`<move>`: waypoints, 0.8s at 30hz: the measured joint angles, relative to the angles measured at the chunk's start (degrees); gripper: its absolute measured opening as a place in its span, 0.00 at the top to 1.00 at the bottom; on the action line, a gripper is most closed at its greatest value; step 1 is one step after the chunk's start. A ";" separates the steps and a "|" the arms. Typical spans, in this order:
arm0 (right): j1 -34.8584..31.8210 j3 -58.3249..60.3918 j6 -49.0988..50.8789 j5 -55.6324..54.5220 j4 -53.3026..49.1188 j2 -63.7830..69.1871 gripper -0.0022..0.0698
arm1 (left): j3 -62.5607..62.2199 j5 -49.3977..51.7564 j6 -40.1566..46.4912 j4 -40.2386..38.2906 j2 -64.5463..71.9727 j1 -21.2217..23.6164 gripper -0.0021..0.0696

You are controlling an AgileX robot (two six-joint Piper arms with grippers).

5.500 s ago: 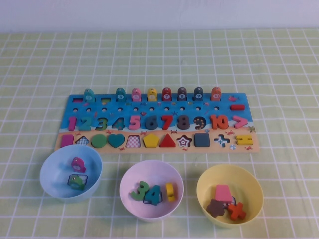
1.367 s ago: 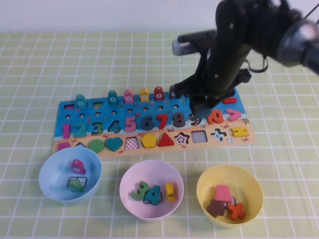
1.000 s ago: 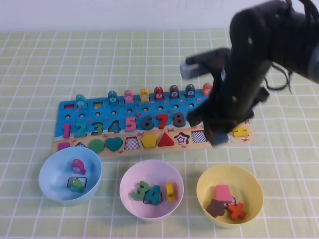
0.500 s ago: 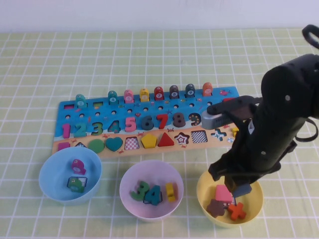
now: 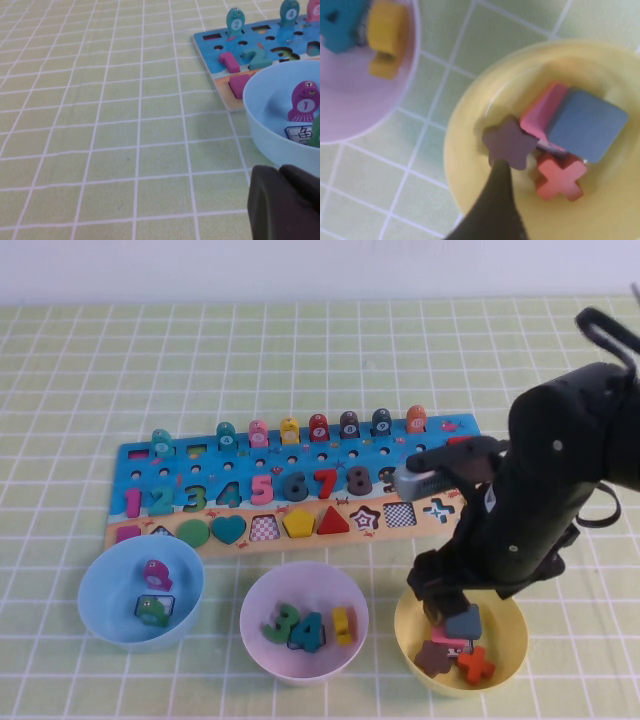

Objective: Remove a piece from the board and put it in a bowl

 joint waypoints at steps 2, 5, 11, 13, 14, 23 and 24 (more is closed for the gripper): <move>0.22 0.10 0.00 -0.75 0.00 -1.90 0.20 | 0.00 0.08 0.00 0.00 0.00 0.00 0.98; 1.22 1.86 0.00 -4.03 -1.56 -7.34 0.39 | 0.00 0.08 0.00 0.00 0.00 0.00 0.98; 3.99 13.77 0.00 -16.55 -2.52 -24.32 0.89 | 0.00 0.08 0.00 0.00 0.00 0.00 0.98; 4.59 18.25 0.00 -20.30 -2.52 -30.31 0.95 | 0.00 0.08 0.00 0.00 0.00 0.00 0.98; 4.61 20.13 0.00 -21.55 -2.52 -33.13 0.96 | 0.00 0.08 0.00 0.00 0.00 0.00 0.98; 4.70 29.98 0.00 -15.48 -4.75 -52.70 0.99 | 0.00 0.08 0.00 0.00 0.00 0.00 0.98; 4.70 30.93 0.00 -15.17 -6.22 -54.76 0.99 | 0.00 0.08 0.00 0.00 0.00 0.00 0.98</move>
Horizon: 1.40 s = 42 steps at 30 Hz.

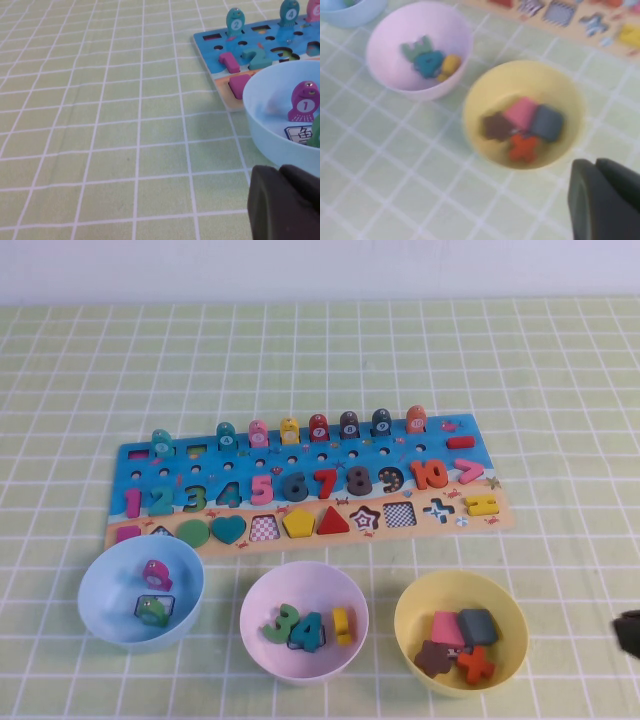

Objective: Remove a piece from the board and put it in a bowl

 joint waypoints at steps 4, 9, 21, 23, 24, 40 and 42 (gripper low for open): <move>0.00 3.59 0.00 -2.26 -6.99 -7.01 0.99 | 0.00 0.00 0.00 0.00 0.00 0.00 0.98; 0.00 8.35 0.05 -6.36 -11.91 -14.54 0.99 | 0.00 0.00 0.00 0.00 0.00 0.00 0.98; -8.07 19.39 8.35 -10.86 -20.65 -27.75 0.99 | 0.00 0.00 0.00 0.00 0.00 0.00 0.98; -13.26 21.43 8.74 -13.15 -21.27 -30.22 0.99 | 0.00 0.00 0.00 0.00 0.00 0.00 0.98; -16.03 22.64 8.88 -14.43 -21.42 -31.30 0.99 | 0.00 0.00 0.00 0.00 0.00 0.00 0.98; -43.49 38.58 9.75 -36.47 -15.59 -41.79 0.99 | 0.00 0.00 0.00 0.00 0.00 0.00 0.98; -43.49 39.33 9.76 -36.78 -15.37 -41.79 0.99 | 0.00 0.00 0.00 0.00 0.00 0.00 0.98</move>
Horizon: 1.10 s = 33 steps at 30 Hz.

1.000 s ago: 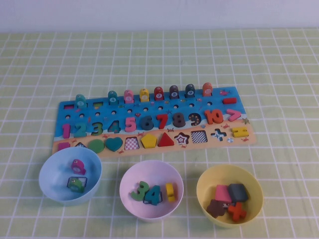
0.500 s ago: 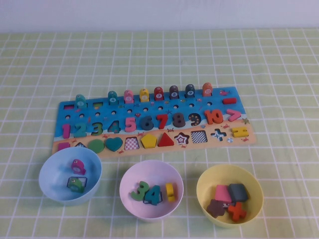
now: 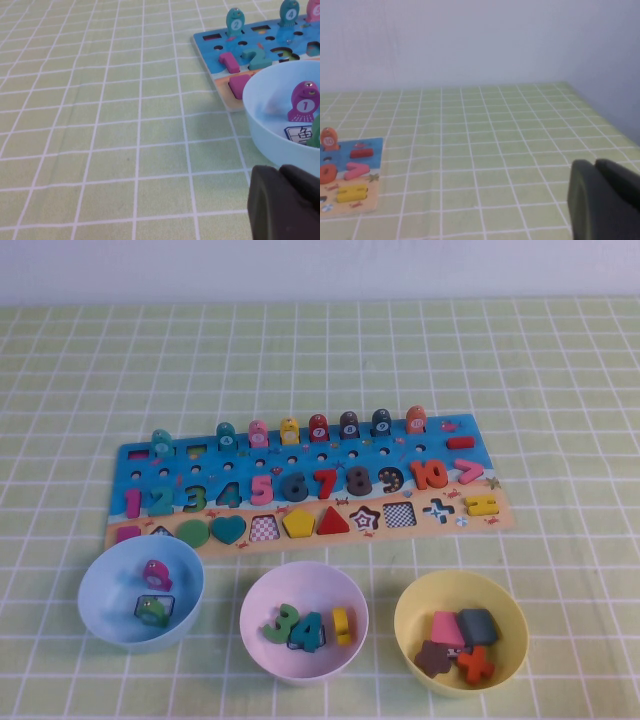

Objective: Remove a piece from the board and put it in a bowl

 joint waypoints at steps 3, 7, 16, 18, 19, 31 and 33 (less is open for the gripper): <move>-0.09 1.10 0.22 -1.29 0.90 0.00 0.99 | 0.00 0.00 0.00 0.00 0.00 0.00 0.98; -0.09 1.23 -0.83 -0.12 3.90 -0.08 0.99 | 0.00 0.00 0.00 0.00 0.00 0.00 0.98; 2.29 1.23 -20.16 11.67 23.06 -0.08 0.99 | 0.00 0.00 0.00 0.00 0.00 0.00 0.98; 3.90 1.23 -22.87 12.73 24.64 -0.08 0.99 | 0.00 0.00 0.00 0.00 0.00 0.00 0.98; 4.55 1.23 -23.39 12.84 24.76 -0.08 0.99 | 0.00 0.00 0.00 0.00 0.00 0.00 0.98; 6.25 1.23 -24.39 13.21 24.86 -0.32 0.99 | 0.00 0.00 0.00 0.00 0.00 0.00 0.98; 6.25 1.23 -24.39 13.21 24.86 -0.32 0.99 | 0.00 0.00 0.00 0.00 0.00 0.00 0.98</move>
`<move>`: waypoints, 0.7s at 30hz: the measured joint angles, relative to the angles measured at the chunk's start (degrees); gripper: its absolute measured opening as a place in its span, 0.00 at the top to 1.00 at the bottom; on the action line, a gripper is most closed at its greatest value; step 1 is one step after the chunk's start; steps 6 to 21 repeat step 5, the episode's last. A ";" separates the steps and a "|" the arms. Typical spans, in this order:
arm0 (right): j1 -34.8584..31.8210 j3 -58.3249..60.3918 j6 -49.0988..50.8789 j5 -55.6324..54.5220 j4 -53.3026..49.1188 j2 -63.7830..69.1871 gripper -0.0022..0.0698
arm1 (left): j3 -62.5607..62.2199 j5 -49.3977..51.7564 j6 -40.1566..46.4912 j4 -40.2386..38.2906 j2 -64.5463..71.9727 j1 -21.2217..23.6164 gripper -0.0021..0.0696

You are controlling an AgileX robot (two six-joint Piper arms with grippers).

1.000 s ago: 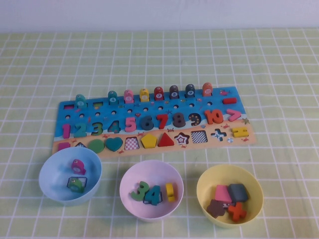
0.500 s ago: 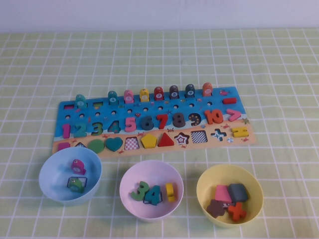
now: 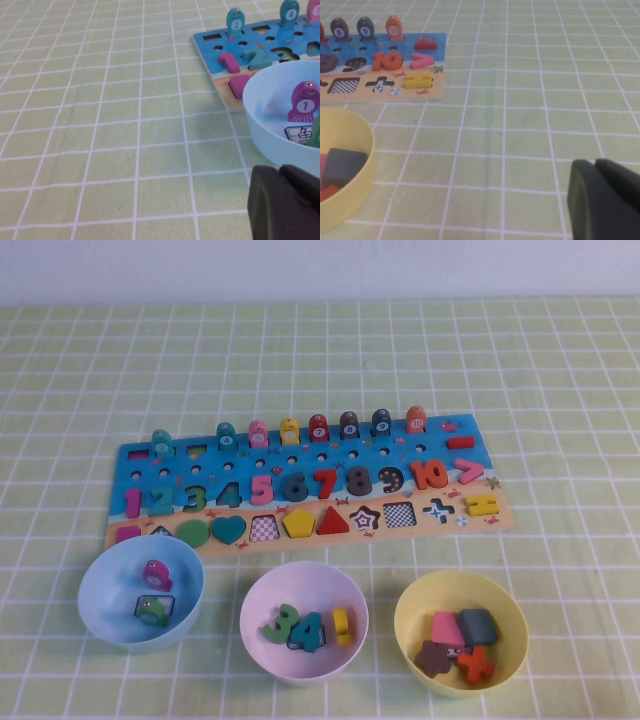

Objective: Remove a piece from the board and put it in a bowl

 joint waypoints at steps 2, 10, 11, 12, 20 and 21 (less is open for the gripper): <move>0.00 0.00 0.00 0.00 0.00 0.00 0.99 | 0.00 0.00 0.00 0.00 0.00 0.00 0.98; 0.00 0.00 0.00 0.00 0.00 0.00 0.99 | 0.00 0.00 0.00 0.00 0.00 0.00 0.98; 0.00 0.00 0.00 0.00 0.00 0.00 0.99 | 0.00 0.00 0.00 0.00 0.00 0.00 0.98; 0.00 0.00 0.00 0.00 0.00 0.00 0.99 | 0.00 0.00 0.00 0.00 0.00 0.00 0.98; 0.00 0.00 0.00 0.00 0.00 0.00 0.99 | 0.00 0.00 0.00 0.00 0.00 0.00 0.98; 0.00 0.00 0.00 0.00 0.00 0.00 0.99 | 0.00 0.00 0.00 0.00 0.00 0.00 0.98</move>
